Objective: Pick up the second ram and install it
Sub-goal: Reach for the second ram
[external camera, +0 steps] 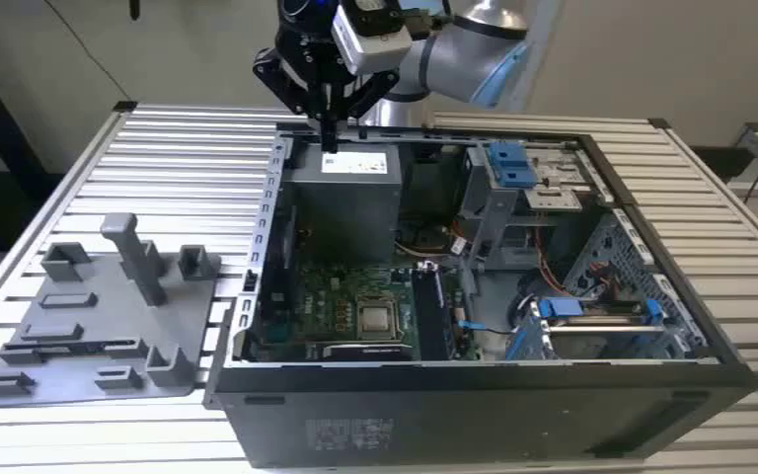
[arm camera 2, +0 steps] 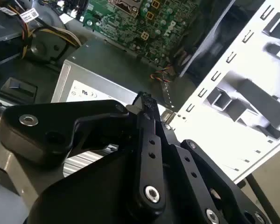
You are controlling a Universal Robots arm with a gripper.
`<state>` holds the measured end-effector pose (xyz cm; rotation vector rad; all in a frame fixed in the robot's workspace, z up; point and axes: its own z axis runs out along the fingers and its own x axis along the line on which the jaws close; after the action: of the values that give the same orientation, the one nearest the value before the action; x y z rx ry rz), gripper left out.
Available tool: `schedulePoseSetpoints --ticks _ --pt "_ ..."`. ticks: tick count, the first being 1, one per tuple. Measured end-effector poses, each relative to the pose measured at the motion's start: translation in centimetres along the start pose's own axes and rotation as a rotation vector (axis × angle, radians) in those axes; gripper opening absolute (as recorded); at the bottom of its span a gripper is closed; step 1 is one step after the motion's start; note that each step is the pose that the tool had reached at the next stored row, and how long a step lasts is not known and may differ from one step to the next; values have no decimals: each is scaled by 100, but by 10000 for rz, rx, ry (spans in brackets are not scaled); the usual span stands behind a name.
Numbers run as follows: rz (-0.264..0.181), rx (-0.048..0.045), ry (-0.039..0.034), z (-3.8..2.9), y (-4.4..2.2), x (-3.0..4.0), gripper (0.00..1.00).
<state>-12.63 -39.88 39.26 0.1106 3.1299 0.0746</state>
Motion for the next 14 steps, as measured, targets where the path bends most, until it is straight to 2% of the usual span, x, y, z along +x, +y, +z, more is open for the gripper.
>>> schedulePoseSetpoints --ticks 14 --pt "1 1 19 0 0 0 11"
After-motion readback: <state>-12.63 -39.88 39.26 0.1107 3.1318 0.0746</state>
